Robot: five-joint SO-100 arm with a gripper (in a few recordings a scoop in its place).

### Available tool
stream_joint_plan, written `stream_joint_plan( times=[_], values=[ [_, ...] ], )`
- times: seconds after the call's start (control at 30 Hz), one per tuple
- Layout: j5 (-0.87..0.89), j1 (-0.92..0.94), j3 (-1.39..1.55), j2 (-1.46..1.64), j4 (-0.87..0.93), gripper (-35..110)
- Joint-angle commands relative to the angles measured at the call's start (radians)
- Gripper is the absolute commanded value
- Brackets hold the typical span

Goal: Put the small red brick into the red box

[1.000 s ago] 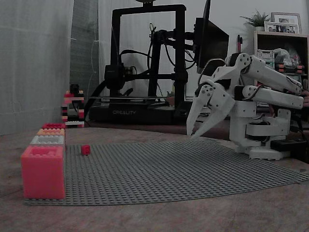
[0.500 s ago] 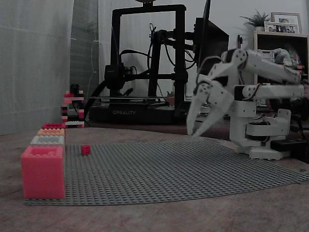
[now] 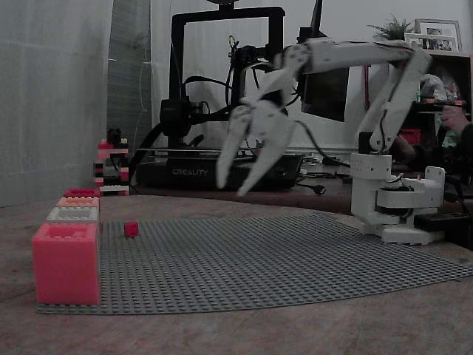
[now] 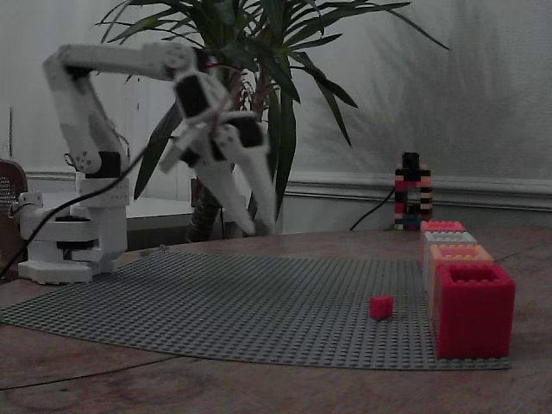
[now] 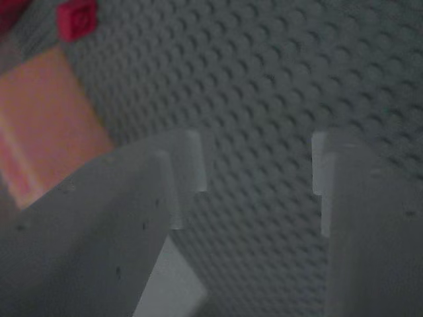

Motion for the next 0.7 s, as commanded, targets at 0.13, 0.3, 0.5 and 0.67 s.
stream_joint_plan(
  times=[0.13,0.3,0.5,0.67],
  values=[
    [0.054,0.057,-0.506,-0.373,-0.003,13],
    [0.078,0.098,-0.696,-0.52,0.017,15],
    [0.089,0.138,-0.861,-0.669,0.029,16],
    [0.107,0.138,-0.945,-0.735,0.058,16]
  ],
)
